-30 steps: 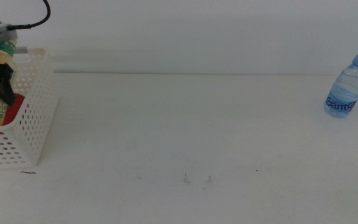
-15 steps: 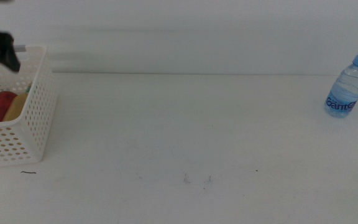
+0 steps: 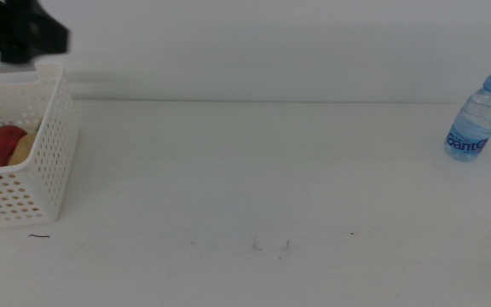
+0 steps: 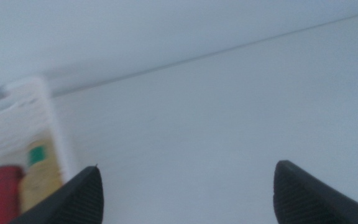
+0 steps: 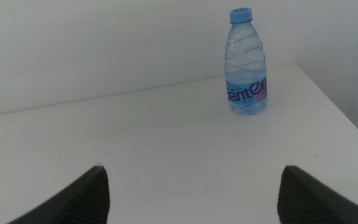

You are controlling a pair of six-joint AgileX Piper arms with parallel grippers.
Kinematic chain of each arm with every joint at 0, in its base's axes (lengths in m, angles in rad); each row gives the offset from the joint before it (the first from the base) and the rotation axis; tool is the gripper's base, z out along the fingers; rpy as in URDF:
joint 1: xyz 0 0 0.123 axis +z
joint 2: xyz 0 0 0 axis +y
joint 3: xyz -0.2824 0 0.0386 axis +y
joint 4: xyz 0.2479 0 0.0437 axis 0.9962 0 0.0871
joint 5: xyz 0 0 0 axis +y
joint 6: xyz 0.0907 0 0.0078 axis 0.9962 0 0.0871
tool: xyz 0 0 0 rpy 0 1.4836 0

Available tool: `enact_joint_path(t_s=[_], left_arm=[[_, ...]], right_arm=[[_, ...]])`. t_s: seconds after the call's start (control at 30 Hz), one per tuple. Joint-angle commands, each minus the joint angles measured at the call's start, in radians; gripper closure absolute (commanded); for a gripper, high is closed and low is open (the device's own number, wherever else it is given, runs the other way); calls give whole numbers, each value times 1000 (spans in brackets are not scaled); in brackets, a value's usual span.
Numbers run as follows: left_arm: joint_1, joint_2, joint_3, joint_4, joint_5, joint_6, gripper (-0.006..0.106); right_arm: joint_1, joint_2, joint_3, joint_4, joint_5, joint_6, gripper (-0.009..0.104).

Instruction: Use arms to grab the bottles and put them into the dustbin to the left of the table.

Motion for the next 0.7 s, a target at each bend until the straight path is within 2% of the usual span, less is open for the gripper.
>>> enact_joint_path(t_s=[0.0, 0.07, 0.13, 0.23, 0.4, 0.67], left_arm=[[-118, -113, 73, 90, -82, -138, 7], [-258, -187, 90, 205, -66, -277, 7], [-351, -229, 77, 234, -63, -322, 7], [-423, -248, 14, 234, -17, -322, 7], [-424, -255, -105, 219, 194, -303, 7], [-424, -255, -132, 142, 210, -279, 7]], right_arm=[[-5, -5, 4, -10, -6, -2, 14], [-5, -5, 4, -10, -6, -2, 14], [-5, -5, 4, -10, -6, -2, 14], [-5, -5, 4, -10, -6, -2, 14], [-5, -5, 4, -10, -6, -2, 14], [-5, -5, 4, -10, -6, -2, 14]])
